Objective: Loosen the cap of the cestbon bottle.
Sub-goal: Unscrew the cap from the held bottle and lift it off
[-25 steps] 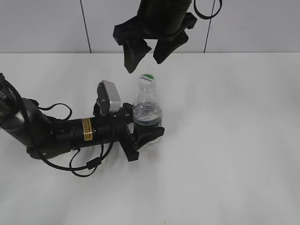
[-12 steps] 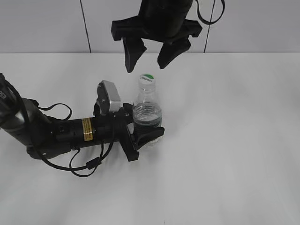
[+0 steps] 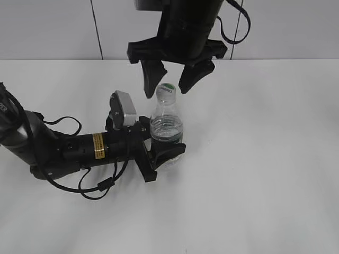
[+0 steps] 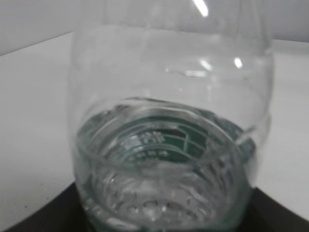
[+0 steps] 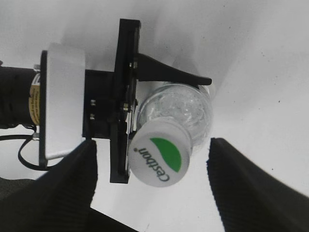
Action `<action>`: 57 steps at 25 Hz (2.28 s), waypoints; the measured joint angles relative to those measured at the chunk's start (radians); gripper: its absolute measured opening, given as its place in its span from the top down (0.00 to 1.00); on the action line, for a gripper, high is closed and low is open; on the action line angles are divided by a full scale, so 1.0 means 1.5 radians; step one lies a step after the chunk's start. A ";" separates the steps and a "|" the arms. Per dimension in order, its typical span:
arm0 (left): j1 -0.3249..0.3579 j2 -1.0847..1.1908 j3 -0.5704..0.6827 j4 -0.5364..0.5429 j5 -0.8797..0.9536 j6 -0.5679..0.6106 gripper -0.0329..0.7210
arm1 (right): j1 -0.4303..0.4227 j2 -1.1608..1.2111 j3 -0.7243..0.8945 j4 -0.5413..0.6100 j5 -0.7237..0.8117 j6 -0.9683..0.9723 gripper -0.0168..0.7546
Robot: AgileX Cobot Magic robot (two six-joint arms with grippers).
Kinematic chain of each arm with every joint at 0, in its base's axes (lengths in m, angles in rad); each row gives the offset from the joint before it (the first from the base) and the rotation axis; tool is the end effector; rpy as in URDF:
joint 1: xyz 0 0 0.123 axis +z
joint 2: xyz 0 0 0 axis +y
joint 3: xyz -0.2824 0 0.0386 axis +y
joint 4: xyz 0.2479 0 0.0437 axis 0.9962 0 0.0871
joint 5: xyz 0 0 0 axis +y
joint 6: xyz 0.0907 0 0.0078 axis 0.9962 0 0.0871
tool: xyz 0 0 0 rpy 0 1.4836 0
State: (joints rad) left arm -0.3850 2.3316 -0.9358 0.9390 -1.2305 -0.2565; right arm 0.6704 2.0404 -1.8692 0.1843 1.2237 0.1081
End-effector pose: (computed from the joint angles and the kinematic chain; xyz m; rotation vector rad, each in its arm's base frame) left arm 0.3129 -0.2015 0.0481 1.0643 1.5125 -0.9416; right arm 0.3331 0.2842 0.2717 -0.7596 2.8417 0.3954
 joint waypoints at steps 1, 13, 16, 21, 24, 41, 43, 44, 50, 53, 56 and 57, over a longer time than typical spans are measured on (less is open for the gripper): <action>0.000 0.000 0.000 0.000 0.000 0.000 0.41 | 0.000 0.000 0.004 0.000 0.000 -0.001 0.28; 0.000 0.000 0.000 0.001 0.000 0.000 0.41 | 0.000 0.001 0.007 -0.009 0.000 -0.003 0.31; 0.000 0.000 0.000 0.001 0.000 0.000 0.41 | 0.000 0.001 0.007 -0.011 0.000 -0.006 0.33; 0.000 0.000 0.000 0.001 0.000 0.000 0.41 | 0.000 0.001 0.007 -0.012 0.000 -0.009 0.33; 0.000 0.000 0.000 0.001 0.000 0.000 0.41 | 0.000 0.001 0.007 -0.011 0.000 -0.009 0.33; 0.000 0.000 0.000 0.001 0.000 0.000 0.41 | 0.000 0.004 0.006 -0.006 0.000 -0.014 0.34; 0.000 0.000 0.000 0.001 0.000 0.000 0.41 | 0.000 0.008 0.006 -0.005 0.000 -0.014 0.34; 0.000 0.000 0.000 0.001 0.000 0.000 0.41 | 0.000 0.012 0.006 -0.004 0.000 -0.014 0.34; 0.000 0.000 0.000 0.001 0.000 0.000 0.41 | 0.000 0.016 -0.007 -0.002 0.000 -0.016 0.34; 0.000 0.000 0.000 0.001 0.000 0.000 0.41 | 0.000 0.016 -0.023 -0.003 0.000 -0.016 0.34; 0.000 0.000 0.000 0.001 0.000 0.000 0.41 | 0.000 0.016 -0.025 -0.014 0.000 -0.016 0.34; 0.000 0.000 0.000 0.001 0.000 0.000 0.41 | 0.000 0.016 -0.025 -0.016 0.000 -0.016 0.34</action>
State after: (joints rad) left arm -0.3850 2.3316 -0.9358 0.9408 -1.2305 -0.2569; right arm 0.6704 2.0639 -1.9062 0.1602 1.2237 0.0836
